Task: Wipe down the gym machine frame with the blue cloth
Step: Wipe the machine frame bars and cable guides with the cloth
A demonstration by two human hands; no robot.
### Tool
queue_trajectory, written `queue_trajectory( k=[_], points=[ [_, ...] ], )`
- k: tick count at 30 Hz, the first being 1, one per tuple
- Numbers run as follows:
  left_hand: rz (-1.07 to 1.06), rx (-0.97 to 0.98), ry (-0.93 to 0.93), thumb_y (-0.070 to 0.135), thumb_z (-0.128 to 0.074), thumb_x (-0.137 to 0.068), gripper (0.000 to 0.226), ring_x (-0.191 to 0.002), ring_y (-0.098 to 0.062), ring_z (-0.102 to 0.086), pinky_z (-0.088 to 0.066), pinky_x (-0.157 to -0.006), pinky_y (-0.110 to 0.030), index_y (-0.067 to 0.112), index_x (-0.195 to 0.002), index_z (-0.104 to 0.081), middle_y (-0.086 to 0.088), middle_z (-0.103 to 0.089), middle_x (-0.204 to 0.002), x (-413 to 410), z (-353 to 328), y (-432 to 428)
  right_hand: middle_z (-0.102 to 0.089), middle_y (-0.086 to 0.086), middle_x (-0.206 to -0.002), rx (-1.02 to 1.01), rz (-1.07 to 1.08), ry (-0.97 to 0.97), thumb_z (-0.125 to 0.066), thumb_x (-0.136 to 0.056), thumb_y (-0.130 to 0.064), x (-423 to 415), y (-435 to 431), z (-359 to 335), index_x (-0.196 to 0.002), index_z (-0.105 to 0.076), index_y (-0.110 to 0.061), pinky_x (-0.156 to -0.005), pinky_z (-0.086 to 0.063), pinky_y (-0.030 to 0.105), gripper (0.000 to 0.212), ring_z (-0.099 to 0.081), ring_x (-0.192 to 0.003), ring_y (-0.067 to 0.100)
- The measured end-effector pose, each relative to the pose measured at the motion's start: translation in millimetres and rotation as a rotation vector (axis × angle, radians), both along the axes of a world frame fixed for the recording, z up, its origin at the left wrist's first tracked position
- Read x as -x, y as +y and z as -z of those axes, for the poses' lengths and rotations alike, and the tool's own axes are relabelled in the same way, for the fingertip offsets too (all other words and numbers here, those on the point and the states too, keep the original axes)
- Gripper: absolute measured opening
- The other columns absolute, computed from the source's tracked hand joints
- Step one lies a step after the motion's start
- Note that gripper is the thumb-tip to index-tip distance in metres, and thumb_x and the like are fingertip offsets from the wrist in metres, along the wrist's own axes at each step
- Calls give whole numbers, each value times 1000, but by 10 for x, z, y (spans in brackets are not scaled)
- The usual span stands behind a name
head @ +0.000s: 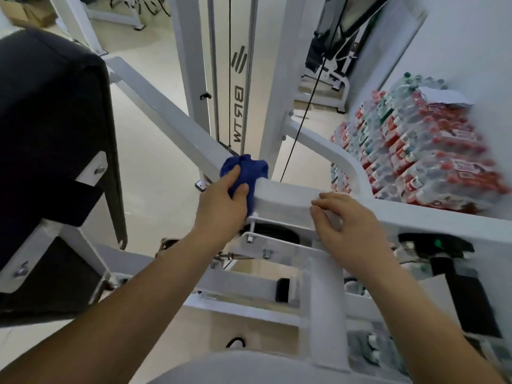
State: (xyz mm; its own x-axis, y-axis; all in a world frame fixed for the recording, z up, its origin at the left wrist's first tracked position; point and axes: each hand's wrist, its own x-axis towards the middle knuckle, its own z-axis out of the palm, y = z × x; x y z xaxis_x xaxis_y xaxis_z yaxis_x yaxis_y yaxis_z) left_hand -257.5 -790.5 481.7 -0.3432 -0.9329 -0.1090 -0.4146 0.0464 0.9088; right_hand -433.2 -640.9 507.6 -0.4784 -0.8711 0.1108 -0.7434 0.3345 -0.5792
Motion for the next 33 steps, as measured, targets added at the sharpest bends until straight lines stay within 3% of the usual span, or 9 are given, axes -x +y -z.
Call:
queue_trajectory(
  k=[5, 8, 11, 13, 16, 19, 23, 27, 33],
  points=[
    [57, -10, 44, 20, -57, -102, 41, -107, -11, -63, -49, -95, -19, 32, -142, -57, 17, -67, -113, -126, -322, 72, -67, -7, -128, 89, 64, -65, -66, -98, -27, -20, 240, -7, -115, -76, -18, -113, -40, 27, 23, -56, -123, 6],
    [209, 208, 5, 25, -55, -103, 47, -105, -12, -62, -51, -96, -27, 36, -149, -47, 6, -65, -125, -139, -534, 449, -69, -5, -120, 155, 52, 0, -66, -97, -24, -36, 407, -37, -112, -76, -16, -104, -47, 30, 20, -62, -114, 10],
    [390, 608, -10, 28, -50, -105, 47, -102, -13, -62, -54, -91, -29, 29, -151, -44, 0, -63, -130, -204, -598, 1002, -70, -7, -107, 226, 72, 11, -66, -97, -20, -77, 673, -75, -109, -76, -17, -91, -50, 26, 16, -63, -101, 9],
    [531, 716, -21, 30, -46, -106, 45, -112, -16, -62, -55, -95, -33, 29, -151, -45, -1, -56, -142, -203, -505, 1281, -69, -7, -99, 233, 58, -17, -65, -96, -13, -63, 836, -29, -105, -76, -19, -84, -51, 29, 15, -62, -94, 9],
    [758, 636, -107, 25, -49, -104, 42, -137, -16, -48, -46, -108, -39, 33, -145, -52, 7, -42, -157, -118, -218, 1649, -70, -10, -99, 197, 81, -181, -61, -94, -4, -12, 1037, 65, -107, -73, -24, -87, -55, 36, 27, -65, -95, 8],
    [783, 632, -172, 22, -51, -102, 40, -144, -14, -40, -44, -110, -42, 33, -140, -58, 8, -44, -156, -58, -14, 1804, -70, -12, -104, 174, 147, -293, -56, -97, -4, -35, 1172, 140, -112, -73, -26, -92, -56, 35, 31, -66, -99, 6],
    [697, 606, -206, 25, -48, -102, 40, -130, -11, -53, -50, -102, -35, 35, -139, -59, 12, -54, -147, -264, -65, 1851, -70, -14, -102, 217, 83, -299, -58, -98, -12, -157, 1221, 102, -108, -71, -30, -85, -55, 26, 25, -65, -95, 2],
    [658, 469, -248, 19, -54, -103, 43, -119, -5, -60, -51, -99, -31, 39, -141, -57, 18, -58, -141, -795, -52, 1681, -66, -8, -105, 277, -23, -111, -64, -95, -14, -339, 1054, 25, -113, -73, -20, -86, -43, 15, 21, -59, -98, 6],
    [690, 513, -466, 20, -52, -104, 43, -103, -17, -64, -52, -89, -30, 41, -142, -53, 11, -60, -134, -1092, 103, 877, -41, -8, -154, 71, -56, -42, -62, -97, -36, -818, 995, 97, -138, -57, -26, -113, -27, 21, 43, -35, -142, 11]
  ],
)
